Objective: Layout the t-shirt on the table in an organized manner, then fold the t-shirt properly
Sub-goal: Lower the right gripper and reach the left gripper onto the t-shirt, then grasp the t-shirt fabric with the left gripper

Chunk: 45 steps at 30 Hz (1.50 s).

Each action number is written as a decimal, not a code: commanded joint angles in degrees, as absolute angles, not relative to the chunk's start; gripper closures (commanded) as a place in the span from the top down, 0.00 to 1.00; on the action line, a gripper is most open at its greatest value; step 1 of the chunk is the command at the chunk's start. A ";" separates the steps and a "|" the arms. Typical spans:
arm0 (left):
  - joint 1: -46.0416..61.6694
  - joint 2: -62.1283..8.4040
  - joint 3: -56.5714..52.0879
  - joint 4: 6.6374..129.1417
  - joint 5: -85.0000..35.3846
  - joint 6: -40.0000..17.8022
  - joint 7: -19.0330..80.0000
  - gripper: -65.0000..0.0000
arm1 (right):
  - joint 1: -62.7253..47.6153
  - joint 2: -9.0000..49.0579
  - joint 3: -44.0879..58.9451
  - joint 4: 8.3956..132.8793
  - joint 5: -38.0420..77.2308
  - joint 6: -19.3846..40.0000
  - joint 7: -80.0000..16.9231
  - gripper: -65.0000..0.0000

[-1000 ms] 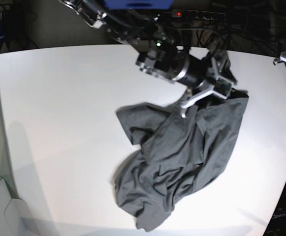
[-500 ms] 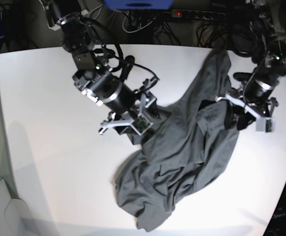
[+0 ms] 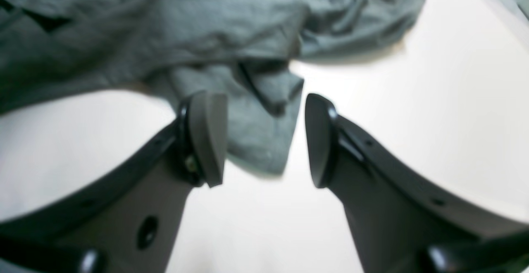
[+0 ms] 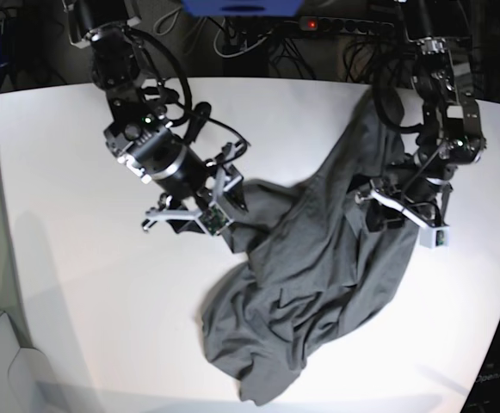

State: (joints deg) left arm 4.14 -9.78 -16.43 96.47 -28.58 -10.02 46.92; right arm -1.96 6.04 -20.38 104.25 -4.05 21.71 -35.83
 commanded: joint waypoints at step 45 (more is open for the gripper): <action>4.09 -5.85 -13.49 92.44 -17.54 -10.15 40.40 0.34 | 0.66 6.11 -20.35 101.85 -3.65 21.67 -33.80 0.48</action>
State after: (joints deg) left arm 4.97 -5.67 -13.54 91.72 -16.95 -9.89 41.69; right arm -0.10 6.04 -20.40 100.88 -4.05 21.74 -35.35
